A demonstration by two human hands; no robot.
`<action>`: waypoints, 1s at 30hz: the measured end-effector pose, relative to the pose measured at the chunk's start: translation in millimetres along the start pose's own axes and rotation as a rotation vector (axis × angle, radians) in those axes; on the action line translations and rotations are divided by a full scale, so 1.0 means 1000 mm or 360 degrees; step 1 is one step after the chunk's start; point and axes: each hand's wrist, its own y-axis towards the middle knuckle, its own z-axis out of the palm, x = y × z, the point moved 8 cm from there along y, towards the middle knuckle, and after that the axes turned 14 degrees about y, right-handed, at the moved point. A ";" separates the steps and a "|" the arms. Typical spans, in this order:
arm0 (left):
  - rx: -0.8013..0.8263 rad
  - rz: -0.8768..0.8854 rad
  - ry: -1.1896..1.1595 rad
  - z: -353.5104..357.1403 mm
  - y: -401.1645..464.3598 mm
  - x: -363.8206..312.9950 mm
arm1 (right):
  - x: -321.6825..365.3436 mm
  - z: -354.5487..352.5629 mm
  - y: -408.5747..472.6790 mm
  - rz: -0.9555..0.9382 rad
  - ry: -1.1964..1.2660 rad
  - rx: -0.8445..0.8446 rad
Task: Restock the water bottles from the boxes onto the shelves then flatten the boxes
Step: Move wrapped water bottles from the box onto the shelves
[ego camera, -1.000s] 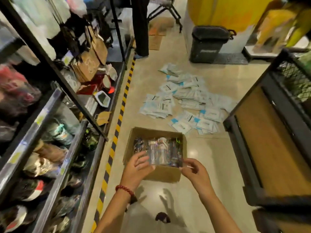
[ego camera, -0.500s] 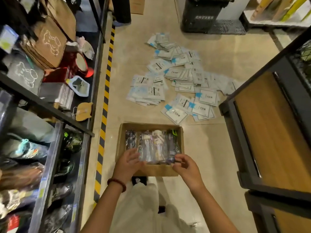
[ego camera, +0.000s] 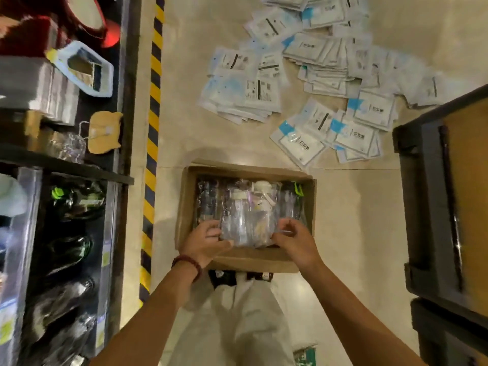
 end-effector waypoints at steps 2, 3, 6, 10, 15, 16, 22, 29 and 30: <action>0.0034 -0.0056 0.0059 0.012 0.043 0.017 | -0.018 0.003 0.041 0.0040 -0.0057 -0.0022; 0.0055 -0.0079 0.0098 0.019 0.065 0.026 | -0.028 0.005 0.061 0.0049 -0.0086 -0.0029; 0.0114 -0.0115 0.0152 0.043 0.129 0.051 | -0.063 0.014 0.119 0.0083 -0.0165 0.0021; 0.0066 -0.0165 0.0146 0.073 0.207 0.081 | -0.116 0.024 0.192 0.0073 -0.0281 0.0061; -0.0096 -0.0314 0.0506 0.100 0.283 0.121 | -0.173 0.039 0.268 -0.0114 -0.0496 -0.0081; -0.0131 -0.0343 0.0457 0.105 0.293 0.129 | -0.183 0.042 0.275 -0.0138 -0.0540 -0.0123; -0.0279 -0.0353 0.0243 0.128 0.317 0.151 | -0.205 0.047 0.286 -0.0335 -0.0453 -0.0328; -0.0152 -0.0362 -0.0032 0.137 0.323 0.144 | -0.205 0.036 0.292 -0.0337 -0.0187 -0.0279; -0.0137 -0.0343 -0.0103 0.138 0.320 0.141 | -0.202 0.035 0.291 -0.0354 -0.0173 -0.0292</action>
